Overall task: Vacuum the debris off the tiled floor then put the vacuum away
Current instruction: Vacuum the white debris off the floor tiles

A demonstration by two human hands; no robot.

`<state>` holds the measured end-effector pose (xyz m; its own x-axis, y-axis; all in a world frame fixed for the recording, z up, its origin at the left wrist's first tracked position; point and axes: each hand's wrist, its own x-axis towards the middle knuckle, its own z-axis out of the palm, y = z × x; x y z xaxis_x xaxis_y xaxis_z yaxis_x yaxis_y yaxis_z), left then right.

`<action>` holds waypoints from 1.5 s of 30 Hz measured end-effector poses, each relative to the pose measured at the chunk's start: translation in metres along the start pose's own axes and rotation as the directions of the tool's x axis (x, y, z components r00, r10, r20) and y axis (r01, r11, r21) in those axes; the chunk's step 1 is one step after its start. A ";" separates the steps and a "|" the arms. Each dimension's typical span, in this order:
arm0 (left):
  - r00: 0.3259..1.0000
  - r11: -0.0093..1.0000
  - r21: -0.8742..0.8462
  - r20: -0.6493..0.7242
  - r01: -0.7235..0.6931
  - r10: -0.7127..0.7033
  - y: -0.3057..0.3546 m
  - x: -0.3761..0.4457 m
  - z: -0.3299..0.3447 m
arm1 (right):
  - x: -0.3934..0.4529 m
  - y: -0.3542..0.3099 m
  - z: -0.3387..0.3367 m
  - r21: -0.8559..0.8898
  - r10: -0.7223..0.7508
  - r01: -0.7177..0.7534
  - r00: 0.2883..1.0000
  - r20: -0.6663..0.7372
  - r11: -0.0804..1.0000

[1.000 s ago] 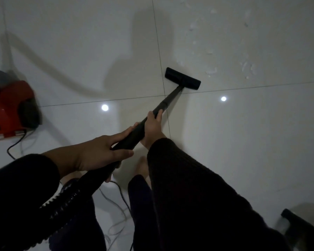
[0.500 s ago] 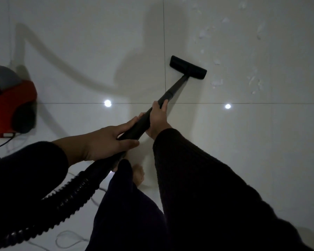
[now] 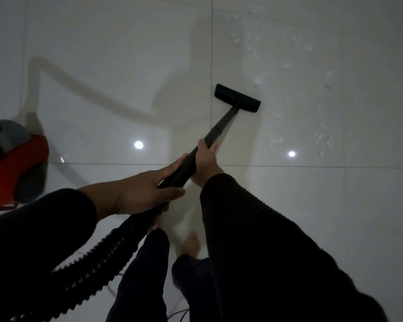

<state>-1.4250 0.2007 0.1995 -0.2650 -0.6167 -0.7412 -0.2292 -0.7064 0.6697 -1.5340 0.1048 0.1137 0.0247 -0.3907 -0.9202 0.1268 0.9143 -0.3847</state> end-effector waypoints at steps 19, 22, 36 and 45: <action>0.990 0.975 -0.220 -0.121 0.040 -0.068 0.112 0.103 -0.001 | 0.076 -0.146 -0.019 -0.177 -0.014 0.024 0.998 0.060 0.984; 0.986 0.965 -0.261 -0.148 0.034 -0.074 0.127 0.116 -0.003 | 0.084 -0.168 -0.017 -0.193 -0.003 0.020 0.996 0.090 0.981; 0.972 0.952 -0.305 -0.212 0.032 -0.101 0.159 0.148 -0.030 | 0.105 -0.224 0.012 -0.250 -0.004 0.041 0.989 0.148 0.967; 0.983 0.940 -0.339 -0.158 0.030 -0.089 0.164 0.163 -0.076 | 0.128 -0.236 0.048 -0.278 -0.015 0.041 0.996 0.093 0.960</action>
<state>-1.4351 -0.0421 0.1851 -0.0918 -0.5987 -0.7957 0.0939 -0.8007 0.5916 -1.5136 -0.1659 0.0903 0.1146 -0.4129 -0.9035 -0.1530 0.8913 -0.4267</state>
